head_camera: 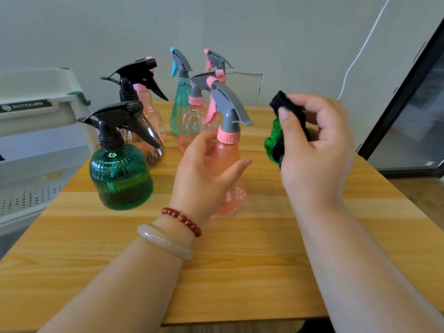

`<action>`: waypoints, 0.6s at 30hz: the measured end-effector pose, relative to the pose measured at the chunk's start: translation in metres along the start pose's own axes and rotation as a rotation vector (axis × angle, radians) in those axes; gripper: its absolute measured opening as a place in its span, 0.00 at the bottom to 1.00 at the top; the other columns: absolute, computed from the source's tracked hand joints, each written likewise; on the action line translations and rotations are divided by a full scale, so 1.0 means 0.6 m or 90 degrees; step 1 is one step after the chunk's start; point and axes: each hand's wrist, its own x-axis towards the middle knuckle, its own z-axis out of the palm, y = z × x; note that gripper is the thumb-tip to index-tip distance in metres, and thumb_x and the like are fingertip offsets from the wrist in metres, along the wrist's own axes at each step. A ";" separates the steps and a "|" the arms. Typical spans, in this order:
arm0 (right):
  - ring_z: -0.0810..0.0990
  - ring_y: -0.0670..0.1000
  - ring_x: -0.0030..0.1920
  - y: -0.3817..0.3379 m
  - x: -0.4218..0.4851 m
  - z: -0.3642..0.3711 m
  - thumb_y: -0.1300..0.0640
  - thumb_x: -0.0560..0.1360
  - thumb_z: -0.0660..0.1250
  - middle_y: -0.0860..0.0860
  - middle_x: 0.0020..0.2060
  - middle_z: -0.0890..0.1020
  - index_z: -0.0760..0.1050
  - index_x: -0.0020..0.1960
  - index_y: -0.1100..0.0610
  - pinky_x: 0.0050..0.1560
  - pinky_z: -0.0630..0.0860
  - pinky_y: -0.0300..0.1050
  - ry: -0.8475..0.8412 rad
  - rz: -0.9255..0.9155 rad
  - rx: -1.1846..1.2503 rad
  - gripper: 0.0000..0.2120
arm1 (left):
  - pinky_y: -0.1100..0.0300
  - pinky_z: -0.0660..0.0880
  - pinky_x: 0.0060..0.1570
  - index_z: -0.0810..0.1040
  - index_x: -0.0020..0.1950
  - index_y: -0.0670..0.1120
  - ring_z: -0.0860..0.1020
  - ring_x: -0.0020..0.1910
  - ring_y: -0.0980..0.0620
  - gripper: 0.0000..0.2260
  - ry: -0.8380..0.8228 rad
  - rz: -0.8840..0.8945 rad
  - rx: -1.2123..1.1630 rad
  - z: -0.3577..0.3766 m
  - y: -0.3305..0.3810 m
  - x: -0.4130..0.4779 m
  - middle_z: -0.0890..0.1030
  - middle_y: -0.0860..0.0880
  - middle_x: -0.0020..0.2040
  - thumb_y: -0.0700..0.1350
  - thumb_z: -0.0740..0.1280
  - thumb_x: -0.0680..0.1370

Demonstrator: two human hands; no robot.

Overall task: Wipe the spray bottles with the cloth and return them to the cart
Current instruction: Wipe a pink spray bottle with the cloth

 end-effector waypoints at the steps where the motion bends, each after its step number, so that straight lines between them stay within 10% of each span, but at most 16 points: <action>1: 0.78 0.44 0.52 0.001 0.000 0.000 0.58 0.78 0.68 0.38 0.47 0.77 0.76 0.51 0.47 0.54 0.75 0.41 0.005 0.007 -0.005 0.06 | 0.77 0.69 0.52 0.67 0.64 0.56 0.75 0.53 0.64 0.28 0.007 -0.003 -0.012 -0.001 -0.001 -0.001 0.77 0.60 0.53 0.59 0.73 0.68; 5: 0.78 0.43 0.52 0.001 0.001 0.000 0.58 0.77 0.68 0.37 0.46 0.77 0.76 0.52 0.47 0.53 0.75 0.42 0.013 0.014 -0.012 0.07 | 0.53 0.75 0.63 0.63 0.66 0.55 0.78 0.59 0.58 0.29 0.004 -0.010 -0.073 -0.001 -0.004 -0.005 0.79 0.61 0.54 0.53 0.75 0.71; 18: 0.77 0.41 0.52 0.000 0.006 0.017 0.61 0.77 0.68 0.42 0.47 0.77 0.80 0.54 0.58 0.55 0.74 0.37 -0.038 -0.035 -0.002 0.06 | 0.57 0.76 0.61 0.61 0.77 0.49 0.79 0.60 0.56 0.28 0.000 0.104 -0.238 -0.005 0.016 0.007 0.73 0.52 0.69 0.43 0.67 0.79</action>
